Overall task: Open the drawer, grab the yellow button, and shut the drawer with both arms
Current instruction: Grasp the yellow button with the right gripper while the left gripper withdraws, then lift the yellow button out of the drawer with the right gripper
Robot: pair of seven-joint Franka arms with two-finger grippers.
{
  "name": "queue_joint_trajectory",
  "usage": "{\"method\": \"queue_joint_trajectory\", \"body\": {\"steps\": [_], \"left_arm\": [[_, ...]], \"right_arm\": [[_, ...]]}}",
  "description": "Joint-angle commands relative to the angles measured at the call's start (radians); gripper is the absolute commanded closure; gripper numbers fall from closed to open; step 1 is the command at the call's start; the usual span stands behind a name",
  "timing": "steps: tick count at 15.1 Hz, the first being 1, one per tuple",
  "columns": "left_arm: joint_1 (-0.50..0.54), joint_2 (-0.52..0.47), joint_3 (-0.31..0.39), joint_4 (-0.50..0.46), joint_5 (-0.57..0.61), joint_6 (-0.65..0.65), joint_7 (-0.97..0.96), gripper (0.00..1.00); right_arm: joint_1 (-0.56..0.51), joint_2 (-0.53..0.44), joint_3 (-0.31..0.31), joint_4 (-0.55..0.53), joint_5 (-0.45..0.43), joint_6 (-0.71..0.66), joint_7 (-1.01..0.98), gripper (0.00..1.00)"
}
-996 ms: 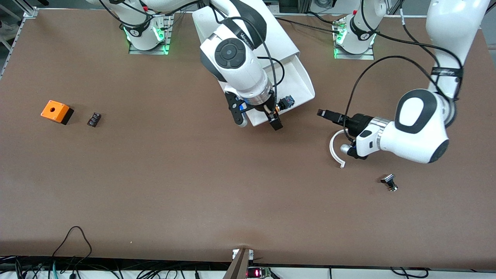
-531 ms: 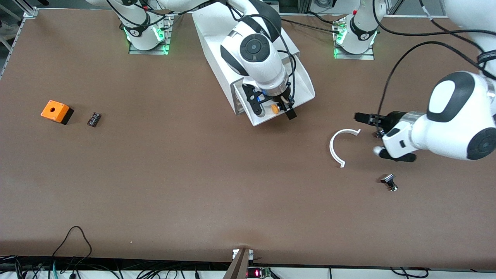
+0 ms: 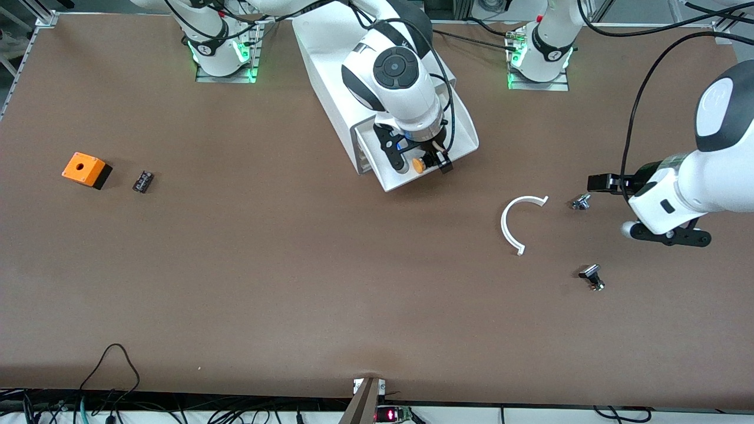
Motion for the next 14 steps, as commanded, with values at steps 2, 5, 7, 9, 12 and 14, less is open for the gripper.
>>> {"method": "queue_joint_trajectory", "body": {"steps": [2, 5, 7, 9, 12, 14], "left_arm": [[-0.012, 0.026, 0.001, 0.050, 0.026, 0.002, -0.005, 0.00], [-0.017, 0.031, 0.006, 0.050, 0.027, 0.003, -0.019, 0.00], [-0.009, 0.028, 0.004, 0.051, 0.026, 0.002, -0.049, 0.00], [-0.011, 0.026, 0.001, 0.051, 0.015, 0.002, -0.103, 0.00], [-0.016, 0.017, -0.014, 0.040, -0.042, -0.006, -0.273, 0.00], [-0.035, 0.017, -0.026, 0.025, -0.056, 0.002, -0.426, 0.00]], "right_arm": [[0.005, 0.004, 0.000, 0.030, -0.016, -0.015, 0.018, 1.00], [0.002, -0.014, 0.001, 0.032, -0.013, -0.052, 0.017, 1.00], [-0.013, -0.045, -0.002, 0.038, -0.009, -0.093, 0.015, 1.00], [-0.056, -0.092, 0.004, 0.038, -0.006, -0.136, -0.002, 1.00], [-0.104, -0.143, 0.003, 0.035, -0.004, -0.208, -0.156, 1.00], [-0.150, -0.172, -0.003, 0.035, -0.004, -0.273, -0.308, 1.00]]}}
